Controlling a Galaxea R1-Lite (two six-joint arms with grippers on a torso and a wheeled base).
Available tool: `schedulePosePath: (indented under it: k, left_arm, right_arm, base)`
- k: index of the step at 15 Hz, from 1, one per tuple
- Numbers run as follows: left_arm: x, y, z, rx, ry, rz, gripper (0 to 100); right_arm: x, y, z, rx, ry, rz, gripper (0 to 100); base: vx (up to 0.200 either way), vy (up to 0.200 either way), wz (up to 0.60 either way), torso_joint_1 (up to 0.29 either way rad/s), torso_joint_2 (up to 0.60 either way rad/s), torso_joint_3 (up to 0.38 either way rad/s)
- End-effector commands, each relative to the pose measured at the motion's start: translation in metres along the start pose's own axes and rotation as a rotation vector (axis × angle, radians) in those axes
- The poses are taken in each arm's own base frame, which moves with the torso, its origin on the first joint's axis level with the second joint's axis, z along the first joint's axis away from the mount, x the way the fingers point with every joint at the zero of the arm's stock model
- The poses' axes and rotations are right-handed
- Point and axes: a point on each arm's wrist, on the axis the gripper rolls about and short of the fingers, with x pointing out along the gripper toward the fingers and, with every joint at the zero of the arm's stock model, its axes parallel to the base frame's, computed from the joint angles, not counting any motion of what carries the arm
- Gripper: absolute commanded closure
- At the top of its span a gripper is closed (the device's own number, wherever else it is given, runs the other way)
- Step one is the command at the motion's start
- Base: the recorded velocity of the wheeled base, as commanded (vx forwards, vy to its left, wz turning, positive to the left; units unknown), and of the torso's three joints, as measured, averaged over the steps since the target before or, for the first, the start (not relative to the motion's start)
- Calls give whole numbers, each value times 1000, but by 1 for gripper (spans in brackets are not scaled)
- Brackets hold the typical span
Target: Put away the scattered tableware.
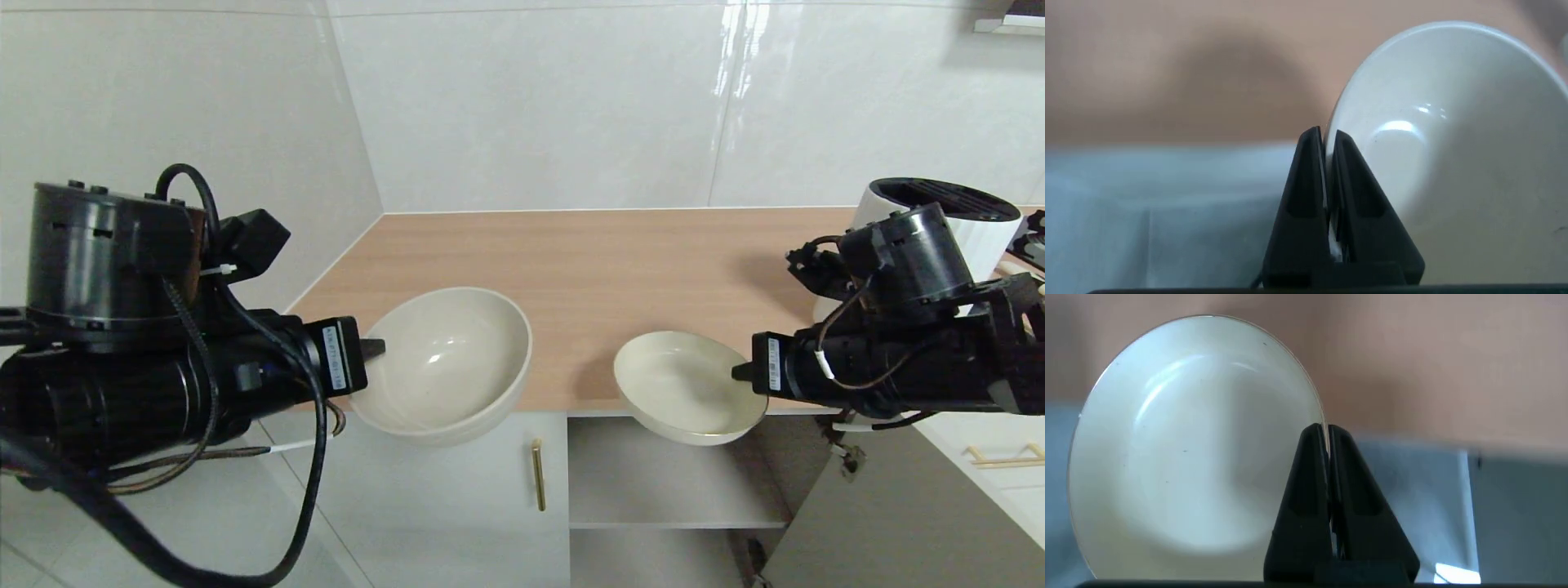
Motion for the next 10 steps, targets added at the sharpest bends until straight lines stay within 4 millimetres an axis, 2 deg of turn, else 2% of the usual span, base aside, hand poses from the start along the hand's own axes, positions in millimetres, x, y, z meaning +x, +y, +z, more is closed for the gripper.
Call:
schedulePosePath:
  k: [1,4,8,10]
  left_arm:
    - [-1,8,-20,7,57,23,100]
    - [10,10,-28,12,99,42,100]
    - [17,12,-35,17,113,47,100]
    - [15,12,-35,17,109,44,100]
  right_arm:
    - [-13,-9,-17,-5,24,-4,100]
    - [-10,-15,-31,-9,72,-27,100]
    - [-10,-17,-34,-10,83,-33,100]
    - [-9,-17,-34,-10,84,-34,100]
  base:
    - [0,0,0,0,0,0]
    - [0,0,0,0,0,0]
    - [0,0,0,0,0,0]
    - [-200,0,0,0,2,0]
